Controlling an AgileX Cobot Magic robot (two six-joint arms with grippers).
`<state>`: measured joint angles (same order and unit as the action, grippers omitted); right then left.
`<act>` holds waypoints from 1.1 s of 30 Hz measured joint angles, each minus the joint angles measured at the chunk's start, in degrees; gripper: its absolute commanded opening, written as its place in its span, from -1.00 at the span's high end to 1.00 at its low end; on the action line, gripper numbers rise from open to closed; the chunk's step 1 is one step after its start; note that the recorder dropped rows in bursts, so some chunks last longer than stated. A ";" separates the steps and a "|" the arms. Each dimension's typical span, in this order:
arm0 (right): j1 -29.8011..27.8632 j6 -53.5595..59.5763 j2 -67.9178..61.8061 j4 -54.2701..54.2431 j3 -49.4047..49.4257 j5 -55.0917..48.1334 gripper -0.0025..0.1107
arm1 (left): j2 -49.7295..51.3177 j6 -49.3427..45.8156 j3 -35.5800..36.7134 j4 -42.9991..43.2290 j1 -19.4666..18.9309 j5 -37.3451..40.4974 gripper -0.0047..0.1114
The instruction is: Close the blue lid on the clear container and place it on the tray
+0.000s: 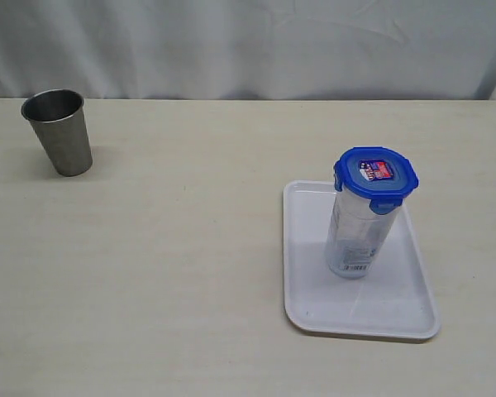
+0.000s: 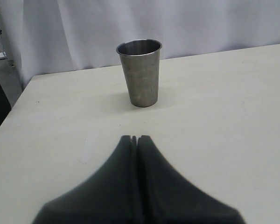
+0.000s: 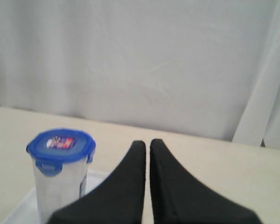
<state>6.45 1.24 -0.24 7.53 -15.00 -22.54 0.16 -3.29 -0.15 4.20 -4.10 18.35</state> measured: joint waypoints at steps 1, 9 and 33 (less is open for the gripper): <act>-0.13 0.00 0.00 -0.21 1.85 0.00 0.89 | 0.00 0.00 0.00 0.00 0.00 0.00 0.92; -0.28 -1.24 0.00 -0.85 14.43 12.63 0.89 | 0.00 0.00 0.00 0.00 0.00 0.00 0.92; -4.88 -4.33 0.00 -2.55 14.79 2.98 0.89 | 0.00 0.00 0.00 0.00 0.00 0.00 0.92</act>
<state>1.56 -3.09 -0.24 4.98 -0.21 -19.56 0.16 -3.29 -0.15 4.20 -4.10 18.35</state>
